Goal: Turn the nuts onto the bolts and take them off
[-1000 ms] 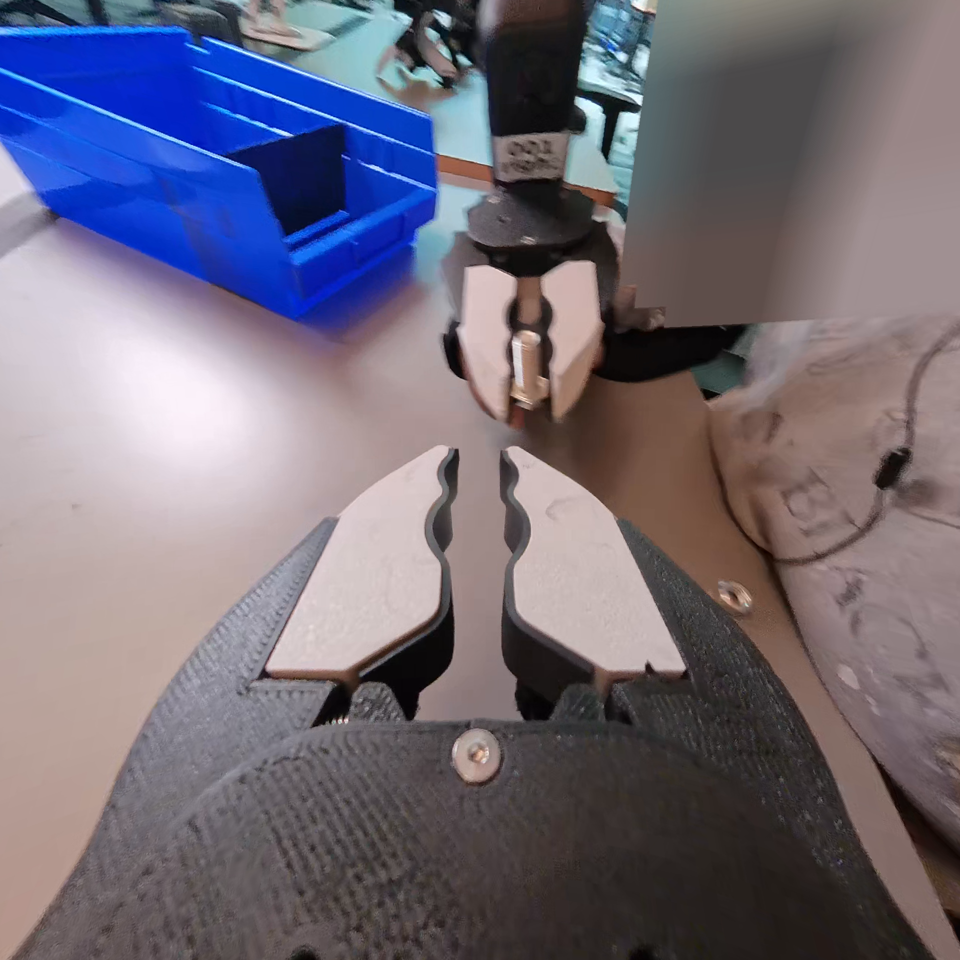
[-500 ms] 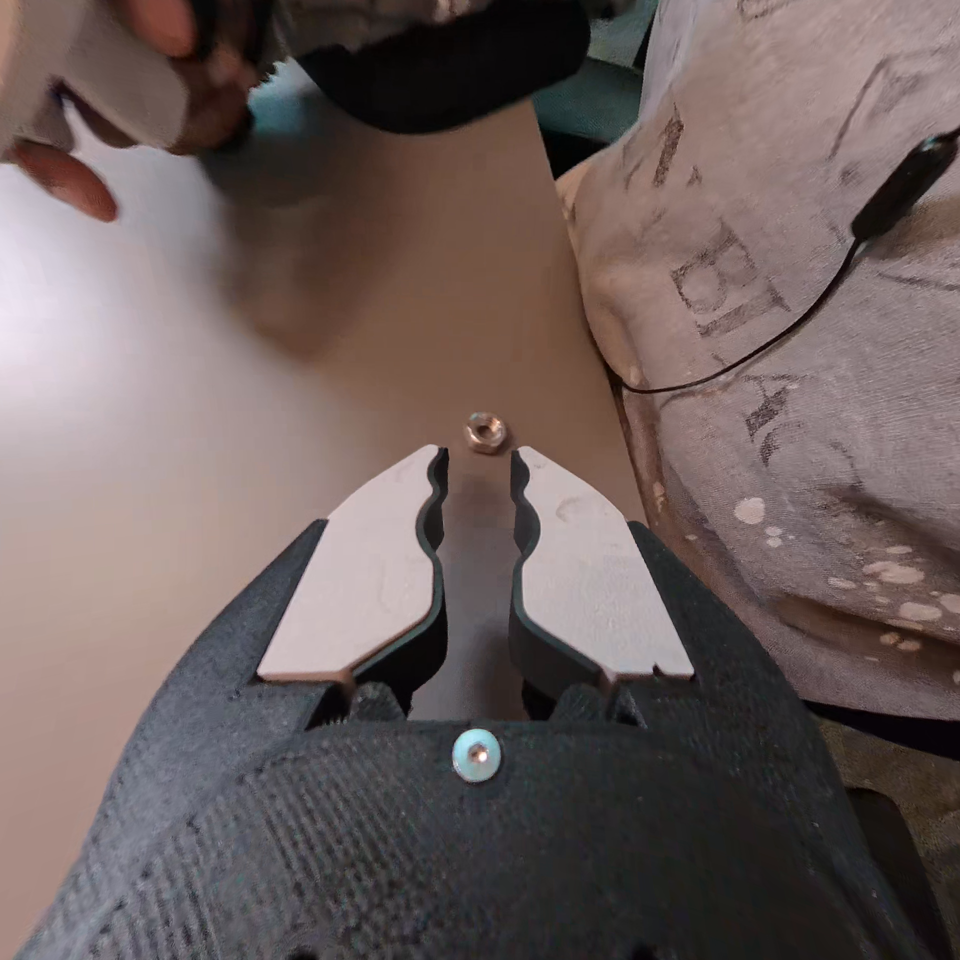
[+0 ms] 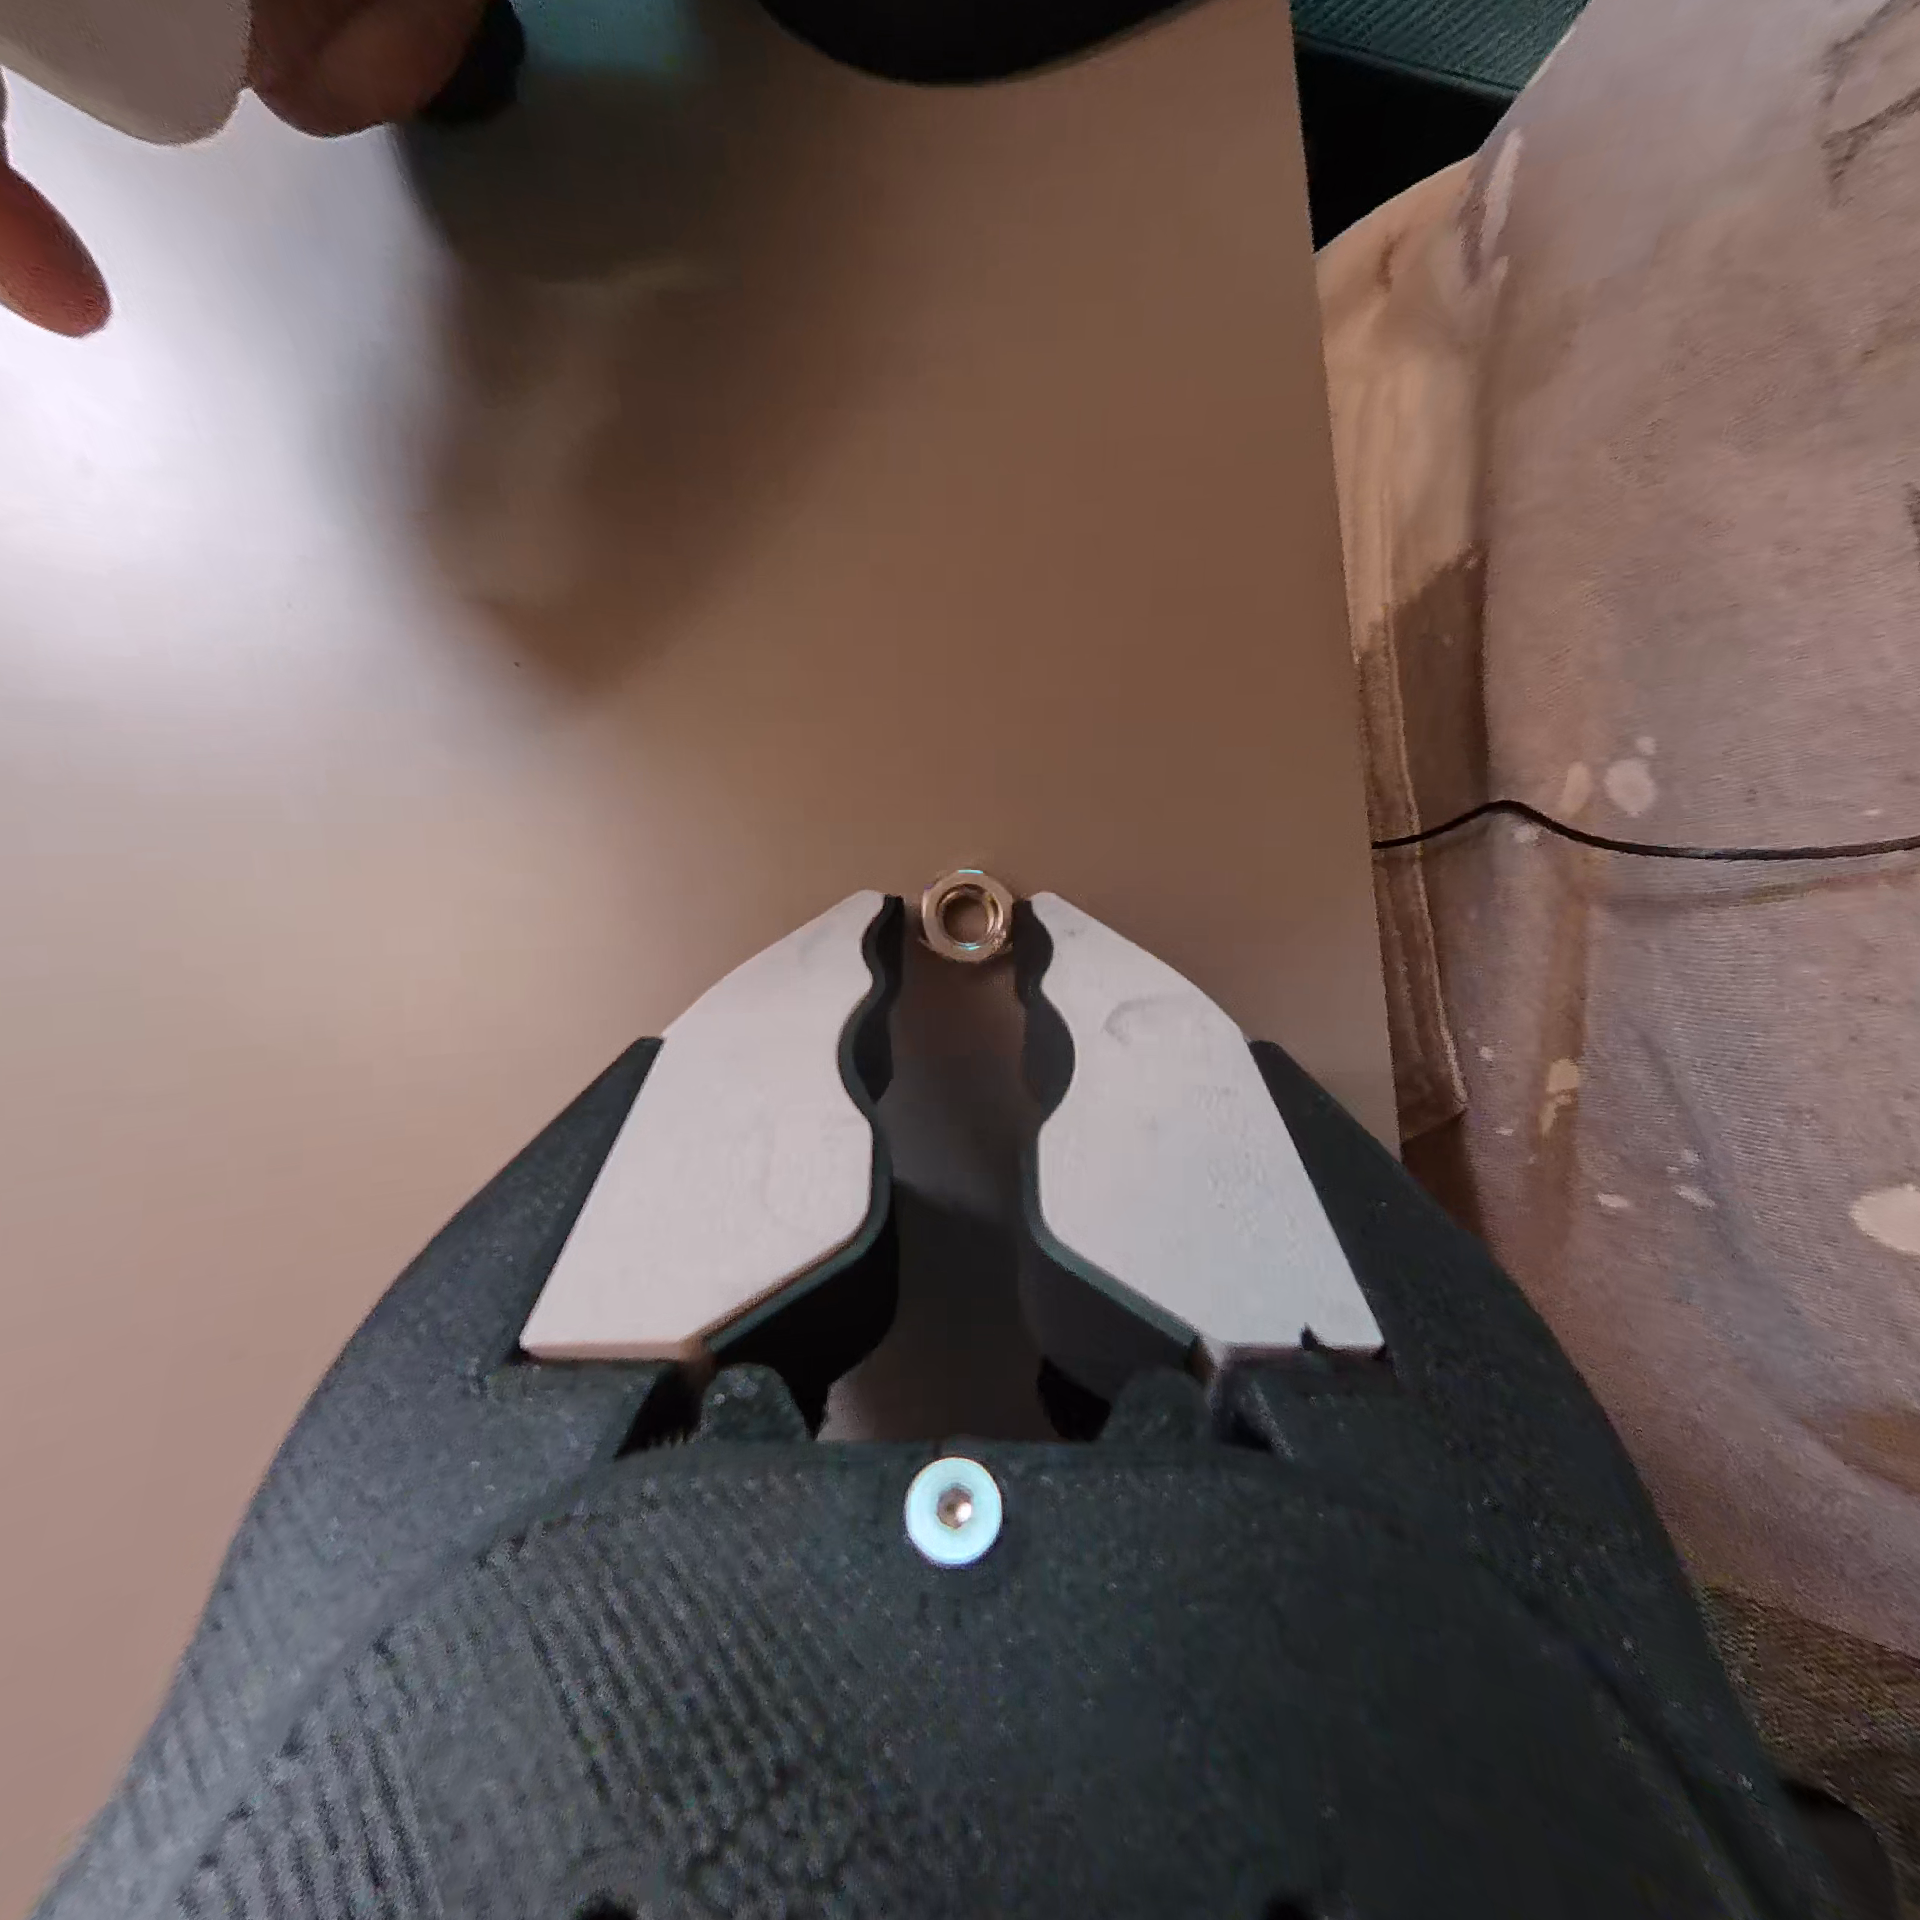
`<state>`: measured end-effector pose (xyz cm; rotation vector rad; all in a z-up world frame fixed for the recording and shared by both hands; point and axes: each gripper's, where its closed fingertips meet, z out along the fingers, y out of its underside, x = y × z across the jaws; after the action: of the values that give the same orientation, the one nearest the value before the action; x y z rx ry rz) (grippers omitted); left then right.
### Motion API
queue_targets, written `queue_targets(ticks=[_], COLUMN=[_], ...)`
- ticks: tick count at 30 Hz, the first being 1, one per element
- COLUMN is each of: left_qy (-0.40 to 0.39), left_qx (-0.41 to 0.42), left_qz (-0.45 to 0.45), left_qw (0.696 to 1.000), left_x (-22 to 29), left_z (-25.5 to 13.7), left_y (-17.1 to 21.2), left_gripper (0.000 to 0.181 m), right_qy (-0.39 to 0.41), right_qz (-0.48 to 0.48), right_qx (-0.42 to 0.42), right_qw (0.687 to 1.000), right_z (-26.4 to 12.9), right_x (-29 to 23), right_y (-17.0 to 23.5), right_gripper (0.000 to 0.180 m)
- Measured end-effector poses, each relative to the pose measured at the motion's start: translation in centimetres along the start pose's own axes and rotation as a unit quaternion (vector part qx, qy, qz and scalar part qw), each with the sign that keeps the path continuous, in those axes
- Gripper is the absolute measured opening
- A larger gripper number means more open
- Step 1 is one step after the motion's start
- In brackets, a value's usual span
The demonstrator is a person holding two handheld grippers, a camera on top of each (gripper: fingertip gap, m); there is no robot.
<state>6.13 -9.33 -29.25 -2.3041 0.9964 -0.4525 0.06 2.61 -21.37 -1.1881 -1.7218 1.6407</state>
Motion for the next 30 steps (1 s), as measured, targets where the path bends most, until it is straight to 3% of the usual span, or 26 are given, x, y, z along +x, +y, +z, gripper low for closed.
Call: queue_targets(ticks=[5,8,12,17,24,30], left_qy=[-0.028,-0.04,-0.059,-0.069,-0.037,-0.02], left_qx=[-0.008,0.044,0.101,0.105,0.025,0.021], left_qz=[-0.004,-0.058,-0.083,-0.029,0.029,0.038], left_qw=[1.0,0.997,0.99,0.992,0.999,0.999], left_x=[-1.4,-3.9,-7.8,-10.4,-11.3,-11.6], left_z=[-0.1,-1.8,-6.1,-9.9,-8.9,-7.9], left_y=[0.1,-0.9,-4.0,-9.1,-12.1,-12.8], left_gripper=[0.019,0.019,0.019,0.019,0.019,0.019], right_qy=[-0.004,-0.001,0.014,0.04,0.073,0.087], right_qz=[-0.006,-0.022,-0.058,-0.082,-0.092,-0.091], right_qx=[-0.004,0.004,0.025,0.013,0.013,0.057], right_qw=[1.0,1.0,0.998,0.996,0.993,0.99], right_z=[0.2,0.2,0.2,0.9,1.1,0.2], right_x=[-0.4,-0.6,-1.0,-1.0,-0.6,-0.2], right_y=[0.1,-0.2,-0.9,-0.4,-0.5,-2.0], right_gripper=[0.018,0.018,0.018,0.018,0.018,0.018])
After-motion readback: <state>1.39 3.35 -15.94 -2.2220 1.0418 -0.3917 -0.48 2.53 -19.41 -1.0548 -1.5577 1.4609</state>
